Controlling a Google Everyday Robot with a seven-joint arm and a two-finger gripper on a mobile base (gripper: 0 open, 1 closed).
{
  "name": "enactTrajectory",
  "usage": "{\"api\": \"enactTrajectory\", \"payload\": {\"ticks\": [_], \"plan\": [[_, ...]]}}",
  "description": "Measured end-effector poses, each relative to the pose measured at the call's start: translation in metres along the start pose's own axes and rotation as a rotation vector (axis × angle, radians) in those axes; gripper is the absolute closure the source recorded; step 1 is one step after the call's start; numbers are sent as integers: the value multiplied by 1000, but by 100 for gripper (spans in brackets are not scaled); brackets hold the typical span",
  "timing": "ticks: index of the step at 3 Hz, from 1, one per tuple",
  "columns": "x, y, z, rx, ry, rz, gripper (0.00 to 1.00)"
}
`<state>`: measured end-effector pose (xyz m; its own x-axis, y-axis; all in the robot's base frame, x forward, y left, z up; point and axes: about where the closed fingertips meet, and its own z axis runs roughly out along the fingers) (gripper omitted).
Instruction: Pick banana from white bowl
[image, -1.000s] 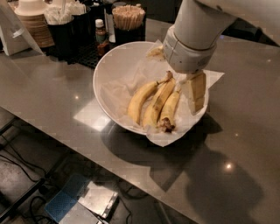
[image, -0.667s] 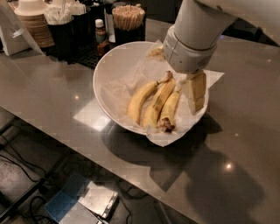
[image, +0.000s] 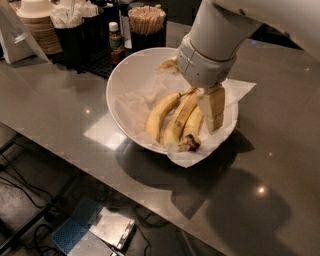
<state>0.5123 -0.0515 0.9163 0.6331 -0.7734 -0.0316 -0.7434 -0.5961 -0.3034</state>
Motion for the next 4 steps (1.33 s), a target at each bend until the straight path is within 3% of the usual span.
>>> {"api": "enactTrajectory", "payload": {"ticks": [1,4], "plan": [[-7,-2,6,-8,-55,-1,0],[0,0,26,-36,-128,25,59]]}}
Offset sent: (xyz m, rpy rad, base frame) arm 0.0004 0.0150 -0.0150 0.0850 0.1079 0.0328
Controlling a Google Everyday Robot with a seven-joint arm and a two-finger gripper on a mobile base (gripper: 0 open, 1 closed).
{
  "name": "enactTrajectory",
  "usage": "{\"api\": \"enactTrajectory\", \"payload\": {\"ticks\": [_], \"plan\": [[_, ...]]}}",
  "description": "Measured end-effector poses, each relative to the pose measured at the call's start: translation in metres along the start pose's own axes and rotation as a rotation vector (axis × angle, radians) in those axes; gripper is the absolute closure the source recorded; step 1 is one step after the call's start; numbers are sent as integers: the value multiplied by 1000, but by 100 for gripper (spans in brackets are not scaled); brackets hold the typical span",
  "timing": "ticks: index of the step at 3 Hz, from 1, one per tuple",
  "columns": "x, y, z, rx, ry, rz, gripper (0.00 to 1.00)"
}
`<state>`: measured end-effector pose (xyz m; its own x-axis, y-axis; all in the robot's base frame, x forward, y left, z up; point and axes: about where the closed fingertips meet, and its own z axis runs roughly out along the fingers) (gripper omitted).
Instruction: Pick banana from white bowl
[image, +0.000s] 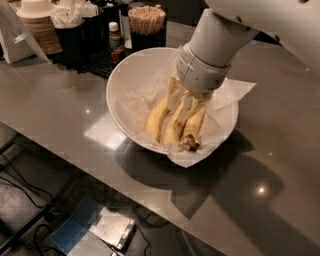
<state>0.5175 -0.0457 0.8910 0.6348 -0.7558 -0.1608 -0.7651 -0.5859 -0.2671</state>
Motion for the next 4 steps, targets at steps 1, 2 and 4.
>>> {"api": "enactTrajectory", "payload": {"ticks": [1,2,4], "plan": [[15,11,2,-25,28,30,50],[27,23,-3,-54,84,51,35],[37,45,-4,-112,137,38,34]]}}
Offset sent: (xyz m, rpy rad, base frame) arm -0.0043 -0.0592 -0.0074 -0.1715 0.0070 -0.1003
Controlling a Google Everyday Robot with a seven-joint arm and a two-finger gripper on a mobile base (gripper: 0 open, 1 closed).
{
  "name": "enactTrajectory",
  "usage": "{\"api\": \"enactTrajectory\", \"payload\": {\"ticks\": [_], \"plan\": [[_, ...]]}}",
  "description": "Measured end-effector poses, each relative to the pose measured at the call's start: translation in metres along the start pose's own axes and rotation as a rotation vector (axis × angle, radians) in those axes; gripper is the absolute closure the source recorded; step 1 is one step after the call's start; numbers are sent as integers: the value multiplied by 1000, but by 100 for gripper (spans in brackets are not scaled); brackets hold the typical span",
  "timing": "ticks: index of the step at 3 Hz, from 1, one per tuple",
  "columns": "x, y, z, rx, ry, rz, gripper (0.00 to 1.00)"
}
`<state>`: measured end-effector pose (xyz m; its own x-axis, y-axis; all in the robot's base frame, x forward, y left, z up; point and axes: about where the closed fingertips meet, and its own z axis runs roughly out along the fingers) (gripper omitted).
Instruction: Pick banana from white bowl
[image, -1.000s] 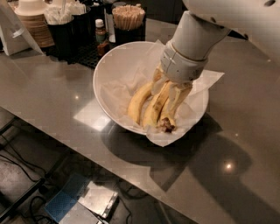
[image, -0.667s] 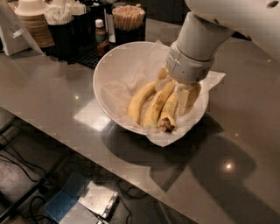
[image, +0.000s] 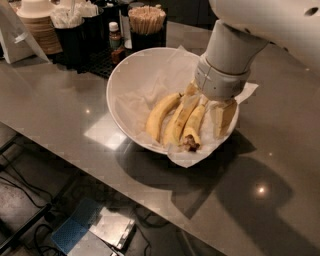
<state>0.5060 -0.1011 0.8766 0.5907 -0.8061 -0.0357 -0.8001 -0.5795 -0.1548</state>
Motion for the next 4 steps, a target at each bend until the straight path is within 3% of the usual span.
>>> {"api": "enactTrajectory", "payload": {"ticks": [2,3,4], "plan": [[-19,9,6,-23,-8,-70,34],[-31,9,-9,1,48,-87,36],[-40,5,-40,47,149,-98,36]]}}
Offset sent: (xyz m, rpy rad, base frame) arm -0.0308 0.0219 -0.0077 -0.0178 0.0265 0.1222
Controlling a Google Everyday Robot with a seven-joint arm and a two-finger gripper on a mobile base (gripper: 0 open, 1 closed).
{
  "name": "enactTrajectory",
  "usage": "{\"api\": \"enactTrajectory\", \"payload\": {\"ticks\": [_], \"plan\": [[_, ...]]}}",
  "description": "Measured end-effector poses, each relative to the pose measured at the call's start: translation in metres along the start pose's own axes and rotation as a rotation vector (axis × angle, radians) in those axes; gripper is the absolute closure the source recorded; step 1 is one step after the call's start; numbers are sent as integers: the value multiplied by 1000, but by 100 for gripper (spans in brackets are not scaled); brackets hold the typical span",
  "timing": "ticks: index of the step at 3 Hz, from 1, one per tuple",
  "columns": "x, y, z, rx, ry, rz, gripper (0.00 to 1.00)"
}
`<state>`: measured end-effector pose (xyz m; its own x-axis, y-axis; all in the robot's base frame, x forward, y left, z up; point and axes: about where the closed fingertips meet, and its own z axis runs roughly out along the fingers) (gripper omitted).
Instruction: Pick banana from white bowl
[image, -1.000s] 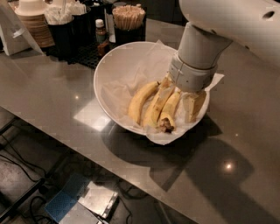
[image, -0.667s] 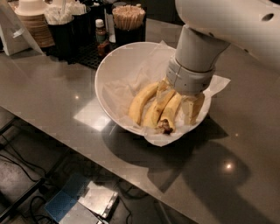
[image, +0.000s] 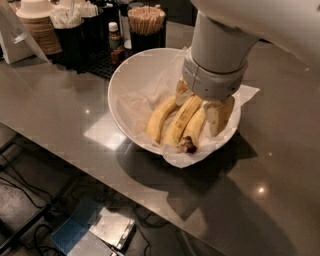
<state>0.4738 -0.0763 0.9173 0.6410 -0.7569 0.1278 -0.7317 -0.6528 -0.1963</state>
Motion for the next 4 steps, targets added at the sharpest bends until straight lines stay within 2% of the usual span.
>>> {"api": "enactTrajectory", "payload": {"ticks": [1,2,3,4], "plan": [[-1,-10,-13,14,38,-16,36],[-4,-23,-7,5,26,-34,36],[-6,-29,7,-23,-1,-48,36],[-10,-25,25,-66,-36,-51,36]]}}
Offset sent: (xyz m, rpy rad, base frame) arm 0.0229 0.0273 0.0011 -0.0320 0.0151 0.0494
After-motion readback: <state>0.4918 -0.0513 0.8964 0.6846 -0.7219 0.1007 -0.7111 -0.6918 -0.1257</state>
